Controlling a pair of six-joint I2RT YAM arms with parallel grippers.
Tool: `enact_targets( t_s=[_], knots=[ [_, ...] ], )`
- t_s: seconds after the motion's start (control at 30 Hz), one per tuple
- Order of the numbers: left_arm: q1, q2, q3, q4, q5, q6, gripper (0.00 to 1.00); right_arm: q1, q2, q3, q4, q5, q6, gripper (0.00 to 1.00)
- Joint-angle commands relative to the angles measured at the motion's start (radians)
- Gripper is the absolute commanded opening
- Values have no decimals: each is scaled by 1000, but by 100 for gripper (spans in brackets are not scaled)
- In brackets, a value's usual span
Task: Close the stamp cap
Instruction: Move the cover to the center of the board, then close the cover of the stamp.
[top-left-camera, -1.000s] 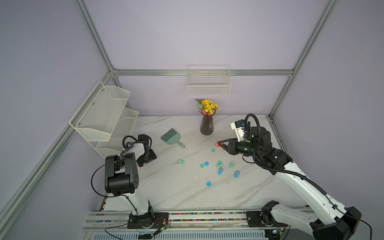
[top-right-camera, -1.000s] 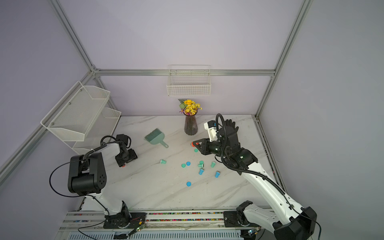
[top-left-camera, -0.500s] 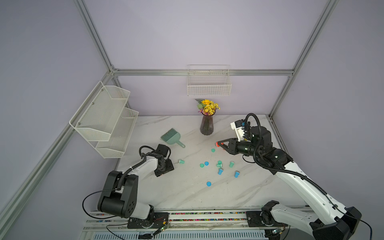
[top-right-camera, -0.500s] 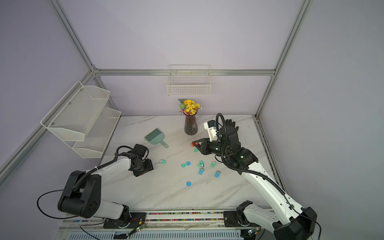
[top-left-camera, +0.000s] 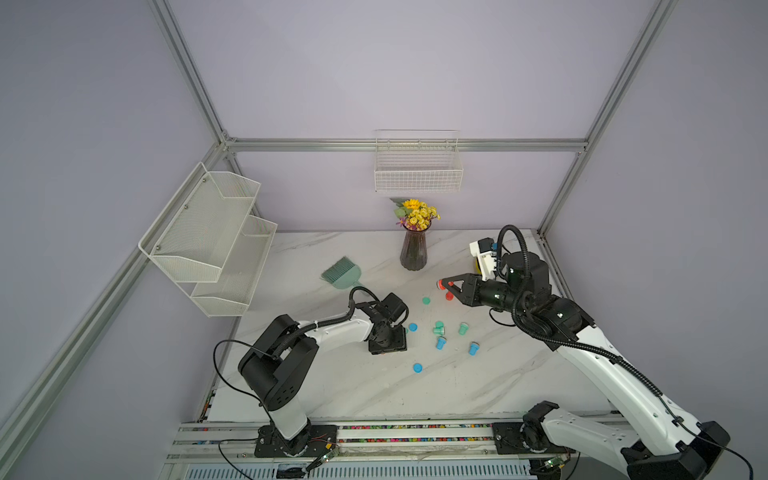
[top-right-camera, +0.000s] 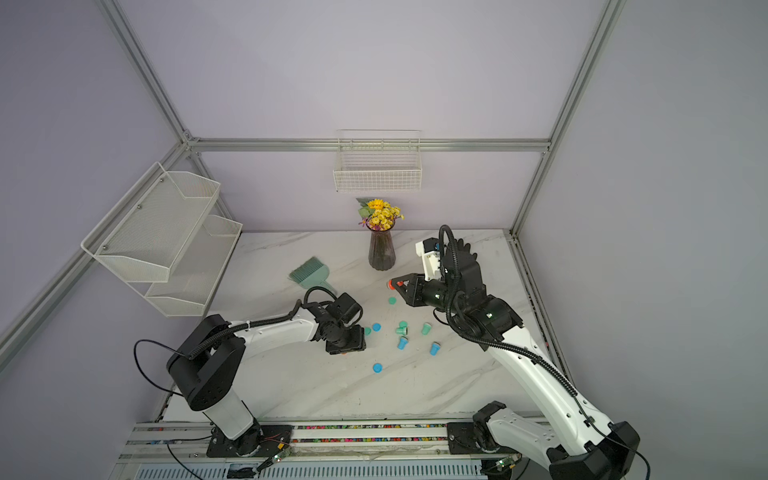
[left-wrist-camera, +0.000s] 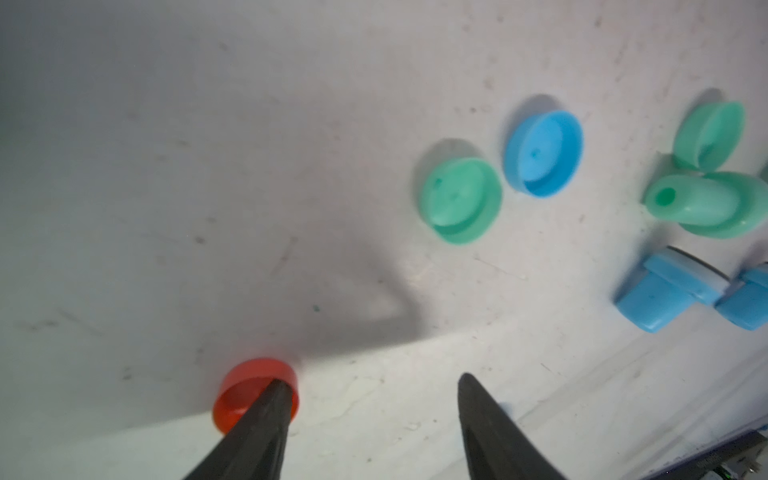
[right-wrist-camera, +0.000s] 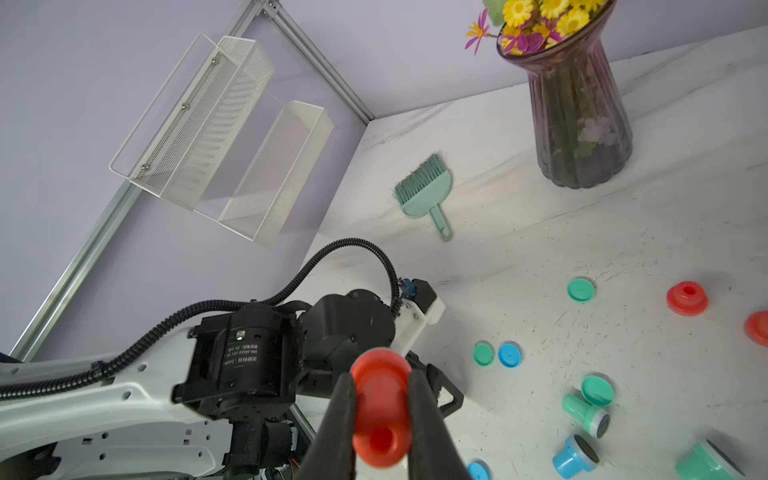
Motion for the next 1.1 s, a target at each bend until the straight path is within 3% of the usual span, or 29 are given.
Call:
enact_targets(
  t_s=[0.0, 0.27, 0.37, 0.47, 0.73, 0.87, 0.97, 1.07],
  knots=[
    [-28, -12, 74, -4, 34, 5, 64, -5, -16, 43, -62, 64, 7, 0],
    [-19, -137, 189, -125, -33, 98, 64, 11, 38, 104, -189, 148, 31, 0],
    [10, -171, 204, -198, -72, 118, 64, 80, 67, 99, -206, 208, 45, 0],
    [89, -235, 157, -217, -78, 137, 64, 184, 130, 99, -220, 270, 65, 0],
    [400, -419, 19, -192, -110, 263, 64, 420, 382, 140, -223, 430, 86, 0],
    [508, -427, 8, -161, -121, 358, 65, 495, 511, 176, -217, 480, 88, 0],
    [552, -402, -10, -128, -212, 427, 65, 526, 595, 186, -203, 514, 97, 0],
    [617, -361, 2, -132, -176, 447, 65, 531, 687, 201, -204, 498, 105, 0]
  ],
)
